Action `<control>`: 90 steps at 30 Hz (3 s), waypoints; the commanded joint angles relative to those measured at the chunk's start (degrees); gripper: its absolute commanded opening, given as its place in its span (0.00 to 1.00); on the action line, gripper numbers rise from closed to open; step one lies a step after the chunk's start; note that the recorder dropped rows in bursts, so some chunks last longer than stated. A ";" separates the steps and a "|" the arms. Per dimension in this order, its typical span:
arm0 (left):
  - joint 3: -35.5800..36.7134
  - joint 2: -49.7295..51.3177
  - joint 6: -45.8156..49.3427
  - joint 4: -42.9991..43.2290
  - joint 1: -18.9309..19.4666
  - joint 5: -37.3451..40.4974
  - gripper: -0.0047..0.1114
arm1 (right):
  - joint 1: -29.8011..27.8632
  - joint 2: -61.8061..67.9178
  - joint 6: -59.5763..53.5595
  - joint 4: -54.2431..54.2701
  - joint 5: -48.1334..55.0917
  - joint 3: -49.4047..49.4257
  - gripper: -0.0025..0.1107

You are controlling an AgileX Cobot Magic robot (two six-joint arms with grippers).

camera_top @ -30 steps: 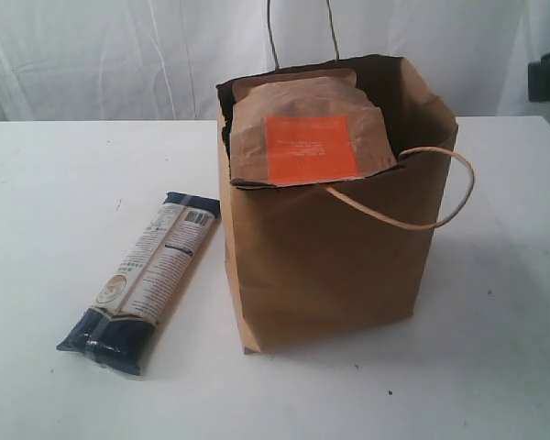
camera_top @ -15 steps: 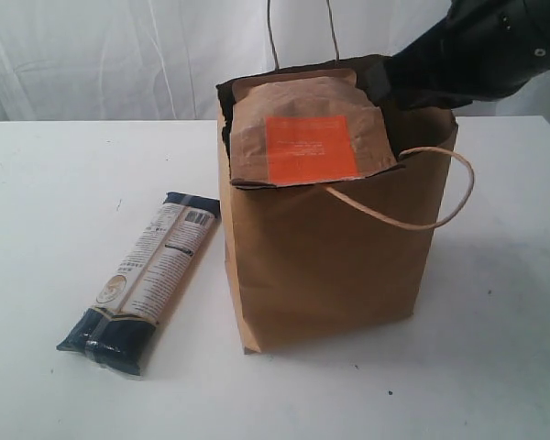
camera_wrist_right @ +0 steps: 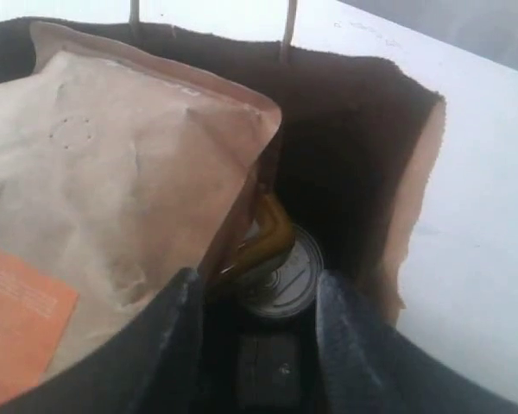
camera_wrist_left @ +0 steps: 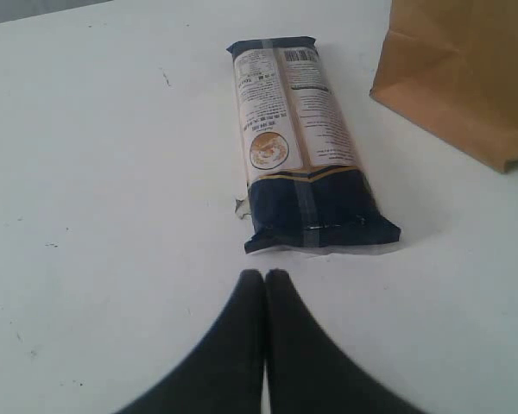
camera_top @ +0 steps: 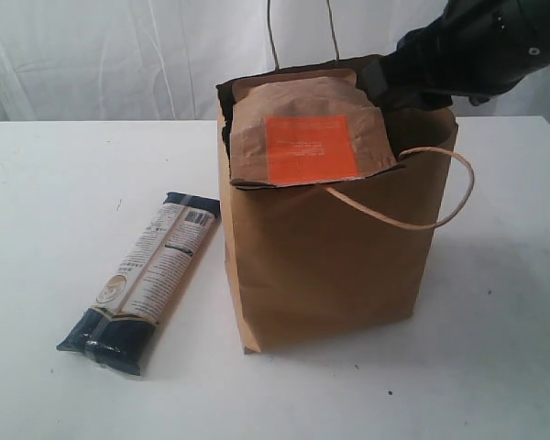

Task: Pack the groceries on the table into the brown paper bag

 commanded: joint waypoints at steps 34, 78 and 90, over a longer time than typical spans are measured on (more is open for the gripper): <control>0.16 -0.23 0.02 -0.25 0.08 0.18 0.04 | 0.01 -33.74 -1.75 -0.01 -18.18 22.66 0.02; 0.16 -0.23 0.02 -0.25 0.08 0.18 0.04 | -1.87 -55.65 0.04 5.09 -35.15 66.19 0.02; 0.16 -0.23 0.02 -0.25 0.08 0.18 0.04 | -8.84 -67.40 0.04 4.93 -32.66 72.93 0.02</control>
